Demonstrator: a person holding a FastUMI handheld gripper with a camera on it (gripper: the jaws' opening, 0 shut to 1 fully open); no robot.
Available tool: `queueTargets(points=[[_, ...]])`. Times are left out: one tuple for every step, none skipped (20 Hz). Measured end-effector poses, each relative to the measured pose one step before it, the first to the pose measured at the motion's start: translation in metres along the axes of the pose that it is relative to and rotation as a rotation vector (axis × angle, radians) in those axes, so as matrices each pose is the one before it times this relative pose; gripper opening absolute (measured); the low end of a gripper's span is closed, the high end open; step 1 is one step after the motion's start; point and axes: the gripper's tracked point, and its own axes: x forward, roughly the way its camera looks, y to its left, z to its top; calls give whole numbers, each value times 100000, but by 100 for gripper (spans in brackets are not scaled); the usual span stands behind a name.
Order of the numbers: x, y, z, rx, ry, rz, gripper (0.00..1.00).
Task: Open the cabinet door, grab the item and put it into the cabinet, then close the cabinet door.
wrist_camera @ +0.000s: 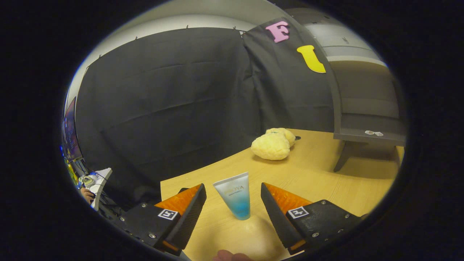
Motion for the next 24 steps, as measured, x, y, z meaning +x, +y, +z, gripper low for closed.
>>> queueTargets(points=[[605, -120, -875, 625, 2751, 476, 93], [623, -228, -780, 392, 2173, 142, 93], [508, -41, -387, 834, 846, 1194, 93], [627, 131, -429, 762, 725, 1194, 91], [487, -230, -392, -200, 168, -37, 86], [481, -217, -473, -1301, 888, -746, 83], [-39, 196, -43, -979, 66, 1755, 74], [211, -439, 74, -1752, 40, -178, 70], [-610, -609, 547, -1444, -1070, -666, 55], [114, -32, -170, -638, -258, -577, 53], [-1, 5, 62, 520, 60, -1060, 50], [117, 17, -46, 965, 110, -940, 50], [-96, -54, -10, 1047, 135, -968, 50], [127, -71, -242, 548, 176, -1305, 50], [3, -256, 32, 111, 208, -1332, 50], [156, -354, 84, 51, -92, -1185, 50], [-205, -205, 349, 132, -741, -848, 50], [-64, -181, 378, 287, -1228, -929, 50], [-247, -183, 640, 322, -1254, -1365, 50], [-417, -396, 645, 70, -1301, -2177, 50], [-555, -590, 973, -137, -1493, -2957, 50], [-443, -370, 954, -39, -2068, -2335, 50], [-585, -305, 1162, 50, -2271, -2028, 49], [-555, -560, 1331, -117, -2147, -2392, 50]])
